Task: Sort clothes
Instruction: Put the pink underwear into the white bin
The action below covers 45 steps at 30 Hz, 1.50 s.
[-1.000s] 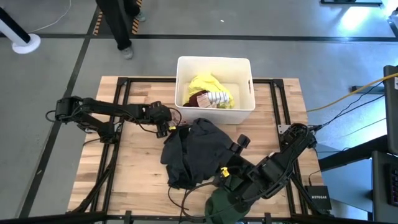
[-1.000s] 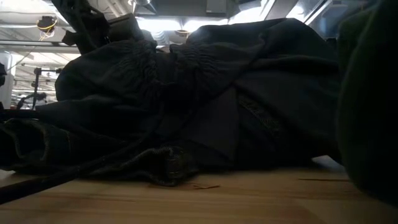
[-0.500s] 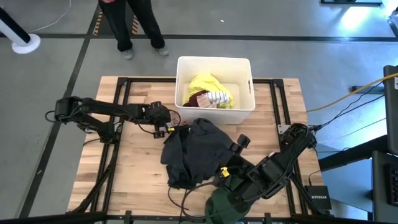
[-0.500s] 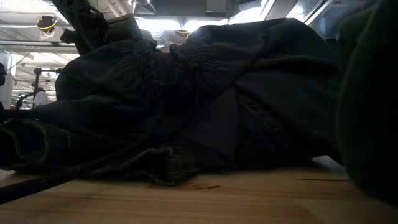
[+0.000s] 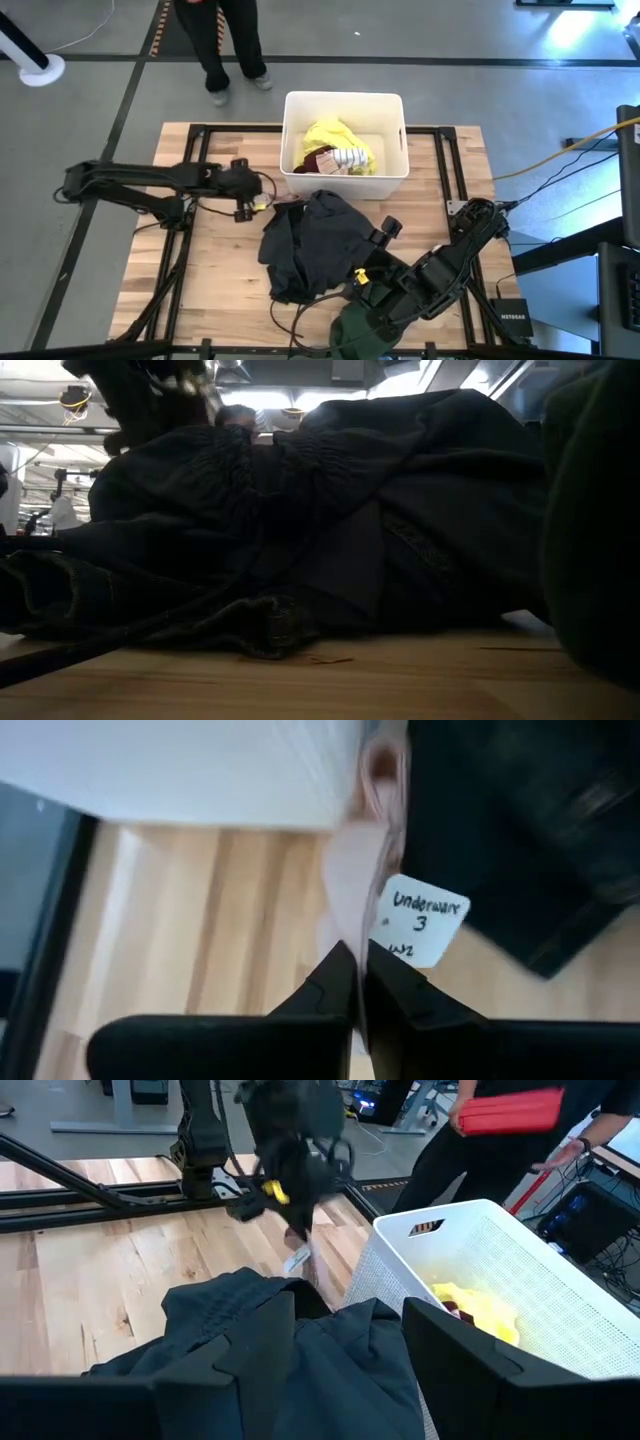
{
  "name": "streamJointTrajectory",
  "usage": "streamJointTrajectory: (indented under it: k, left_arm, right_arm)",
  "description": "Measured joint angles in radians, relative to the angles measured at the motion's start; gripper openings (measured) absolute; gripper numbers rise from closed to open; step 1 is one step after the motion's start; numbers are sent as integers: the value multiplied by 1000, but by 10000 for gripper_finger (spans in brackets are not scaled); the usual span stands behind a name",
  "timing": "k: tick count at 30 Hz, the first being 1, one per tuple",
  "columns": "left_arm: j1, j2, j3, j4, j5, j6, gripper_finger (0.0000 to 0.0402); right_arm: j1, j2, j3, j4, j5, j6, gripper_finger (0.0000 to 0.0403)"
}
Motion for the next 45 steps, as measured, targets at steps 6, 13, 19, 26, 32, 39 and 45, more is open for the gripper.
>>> streamJointTrajectory:
  k: [6, 13, 19, 26, 32, 39, 45]
  left_arm:
    - [-38, -178, 0, 18, 0, -2, 3]
    - [-82, -326, 0, 56, 1, -3, 3]
    - [-128, -398, 0, 132, 1, 2, 5]
    - [-183, -411, 0, 229, 45, 10, 5]
    - [-234, -410, 0, 304, 164, 34, 3]
    - [-286, -409, 0, 344, 220, 56, 5]
    - [-326, -409, 0, 364, 222, 75, 4]
  right_arm:
    - [-19, 26, 0, -4, 17, -2, 207]
    - [-79, 81, 0, -4, 17, -38, 207]
    - [-152, 133, 0, 34, 17, -83, 207]
    - [-246, 204, 0, 255, -50, -290, 207]
    - [-311, 250, 0, 485, -128, -483, 207]
    - [-357, 269, 0, 673, -245, -644, 207]
    - [-363, 270, 0, 792, -324, -763, 207]
